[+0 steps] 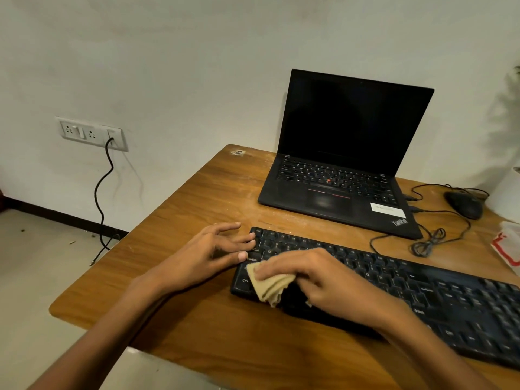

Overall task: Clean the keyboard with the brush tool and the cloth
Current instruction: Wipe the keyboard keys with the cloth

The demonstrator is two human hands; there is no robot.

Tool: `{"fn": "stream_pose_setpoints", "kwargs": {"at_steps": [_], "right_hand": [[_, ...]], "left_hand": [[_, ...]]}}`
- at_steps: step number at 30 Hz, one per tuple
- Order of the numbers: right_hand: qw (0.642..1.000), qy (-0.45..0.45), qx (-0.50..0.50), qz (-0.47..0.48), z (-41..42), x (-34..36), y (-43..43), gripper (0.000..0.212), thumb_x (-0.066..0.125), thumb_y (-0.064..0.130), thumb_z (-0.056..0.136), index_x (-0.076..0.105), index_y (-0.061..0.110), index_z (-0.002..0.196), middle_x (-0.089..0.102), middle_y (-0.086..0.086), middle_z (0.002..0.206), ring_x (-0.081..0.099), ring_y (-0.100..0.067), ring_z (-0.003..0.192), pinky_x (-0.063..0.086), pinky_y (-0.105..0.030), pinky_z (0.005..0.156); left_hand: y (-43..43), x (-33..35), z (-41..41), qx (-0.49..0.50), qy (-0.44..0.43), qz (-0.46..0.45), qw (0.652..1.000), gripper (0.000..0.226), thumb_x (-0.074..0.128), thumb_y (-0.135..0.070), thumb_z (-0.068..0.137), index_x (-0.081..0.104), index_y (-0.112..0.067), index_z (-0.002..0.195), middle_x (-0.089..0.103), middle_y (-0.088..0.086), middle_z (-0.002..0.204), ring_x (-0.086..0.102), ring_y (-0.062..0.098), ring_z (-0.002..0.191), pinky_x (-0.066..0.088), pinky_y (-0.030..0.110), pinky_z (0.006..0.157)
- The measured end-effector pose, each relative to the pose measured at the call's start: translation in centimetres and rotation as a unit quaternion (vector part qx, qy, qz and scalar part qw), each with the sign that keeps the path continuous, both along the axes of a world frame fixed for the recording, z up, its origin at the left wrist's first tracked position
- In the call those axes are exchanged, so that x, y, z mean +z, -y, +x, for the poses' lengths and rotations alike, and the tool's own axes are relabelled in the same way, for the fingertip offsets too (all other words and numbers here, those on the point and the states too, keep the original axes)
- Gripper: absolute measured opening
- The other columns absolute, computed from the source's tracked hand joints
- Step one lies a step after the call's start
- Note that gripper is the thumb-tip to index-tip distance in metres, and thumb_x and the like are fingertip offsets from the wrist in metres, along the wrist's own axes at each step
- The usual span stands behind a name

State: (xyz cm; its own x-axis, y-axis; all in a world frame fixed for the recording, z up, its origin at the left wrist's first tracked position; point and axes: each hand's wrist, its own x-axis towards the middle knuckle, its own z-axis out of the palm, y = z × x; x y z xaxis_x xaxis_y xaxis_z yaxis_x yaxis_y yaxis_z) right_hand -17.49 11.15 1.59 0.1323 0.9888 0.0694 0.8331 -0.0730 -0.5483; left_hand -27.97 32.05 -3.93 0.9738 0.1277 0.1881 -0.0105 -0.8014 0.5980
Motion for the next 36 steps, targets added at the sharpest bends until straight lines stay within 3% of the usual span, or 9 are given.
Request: {"fn": "stream_pose_setpoints", "kwargs": {"at_steps": [8, 12, 15, 19, 22, 25, 28, 33, 36], "right_hand": [[0.999, -0.001, 0.048, 0.019, -1.8, -0.4, -0.4, 0.047, 0.05, -0.008, 0.082, 0.062, 0.021, 0.117, 0.056, 0.014, 0.126, 0.039, 0.019, 0.116, 0.035, -0.013, 0.103], [0.994, -0.024, 0.099, -0.032, -2.2, 0.8, 0.0, 0.055, 0.045, -0.017, 0.074, 0.067, 0.019, 0.11, 0.064, 0.005, 0.118, 0.052, 0.001, 0.114, 0.043, -0.02, 0.097], [0.998, 0.045, 0.023, 0.038, -1.1, 0.4, 0.0, 0.051, 0.052, -0.008, 0.081, 0.059, 0.023, 0.121, 0.051, 0.016, 0.13, 0.037, 0.012, 0.122, 0.03, -0.01, 0.105], [0.994, 0.065, 0.024, -0.08, 0.3, 1.2, 1.6, 0.047, 0.05, -0.006, 0.085, 0.06, 0.026, 0.119, 0.05, 0.019, 0.13, 0.034, 0.019, 0.114, 0.024, 0.005, 0.095], [0.992, 0.092, -0.025, -0.077, 1.7, 2.7, 1.8, 0.05, 0.049, -0.006, 0.084, 0.062, 0.034, 0.113, 0.055, 0.018, 0.127, 0.047, 0.007, 0.115, 0.042, -0.01, 0.092], [0.996, 0.087, 0.016, -0.028, 0.3, 2.0, 0.1, 0.053, 0.05, -0.003, 0.085, 0.052, 0.035, 0.122, 0.045, 0.023, 0.13, 0.036, 0.014, 0.117, 0.033, -0.001, 0.092], [0.993, 0.098, 0.042, -0.054, 0.5, 0.2, 0.6, 0.048, 0.053, -0.001, 0.085, 0.054, 0.03, 0.122, 0.048, 0.018, 0.131, 0.031, 0.017, 0.118, 0.022, -0.004, 0.101], [0.992, 0.112, -0.046, -0.043, 2.7, 1.4, 2.7, 0.049, 0.051, -0.005, 0.085, 0.056, 0.031, 0.118, 0.05, 0.018, 0.129, 0.041, 0.013, 0.115, 0.037, -0.012, 0.1], [0.993, 0.121, 0.01, -0.013, 0.5, 0.7, 0.9, 0.05, 0.052, -0.003, 0.085, 0.051, 0.026, 0.125, 0.043, 0.018, 0.133, 0.037, 0.007, 0.123, 0.029, -0.017, 0.108]], "left_hand": [[0.2, 0.0, -0.1, 0.002, 0.009, 0.02, 1.0, 0.046, 0.041, -0.06, 0.08, 0.048, -0.043, 0.122, 0.039, -0.036, 0.129, 0.017, -0.014, 0.132, 0.023, 0.026, 0.11], [0.6, 0.6, -0.2, 0.009, -0.001, 0.014, 1.0, 0.039, 0.042, -0.057, 0.08, 0.046, -0.048, 0.117, 0.038, -0.04, 0.124, 0.012, -0.021, 0.129, 0.017, 0.02, 0.109], [0.7, 0.4, -0.3, 0.004, -0.008, 0.019, 1.0, 0.047, 0.039, -0.063, 0.078, 0.043, -0.046, 0.122, 0.033, -0.042, 0.125, 0.006, -0.026, 0.125, 0.016, 0.019, 0.107], [0.5, 0.4, -0.8, 0.007, -0.024, 0.004, 1.0, 0.043, 0.041, -0.064, 0.077, 0.038, -0.054, 0.118, 0.027, -0.046, 0.128, 0.001, -0.022, 0.13, 0.017, 0.026, 0.111], [1.0, 0.6, -0.8, 0.008, -0.007, 0.004, 1.0, 0.042, 0.041, -0.058, 0.08, 0.039, -0.05, 0.121, 0.026, -0.045, 0.13, 0.001, -0.02, 0.132, 0.019, 0.03, 0.112], [1.6, 0.6, -0.5, -0.023, 0.007, -0.009, 1.0, 0.04, 0.038, -0.06, 0.082, 0.04, -0.052, 0.12, 0.029, -0.041, 0.132, 0.003, -0.016, 0.135, 0.018, 0.029, 0.112], [1.4, 0.4, -0.6, -0.025, -0.003, 0.011, 1.0, 0.037, 0.039, -0.058, 0.083, 0.04, -0.054, 0.12, 0.031, -0.041, 0.131, 0.002, -0.015, 0.135, 0.016, 0.033, 0.115], [1.3, 0.8, -0.7, -0.016, -0.024, 0.022, 0.999, 0.036, 0.04, -0.055, 0.083, 0.04, -0.053, 0.119, 0.029, -0.043, 0.129, 0.001, -0.017, 0.134, 0.011, 0.032, 0.116], [1.2, 0.8, -0.6, -0.02, -0.027, 0.029, 0.999, 0.033, 0.04, -0.056, 0.083, 0.043, -0.055, 0.115, 0.028, -0.043, 0.13, 0.0, -0.017, 0.134, 0.011, 0.032, 0.115]]}}
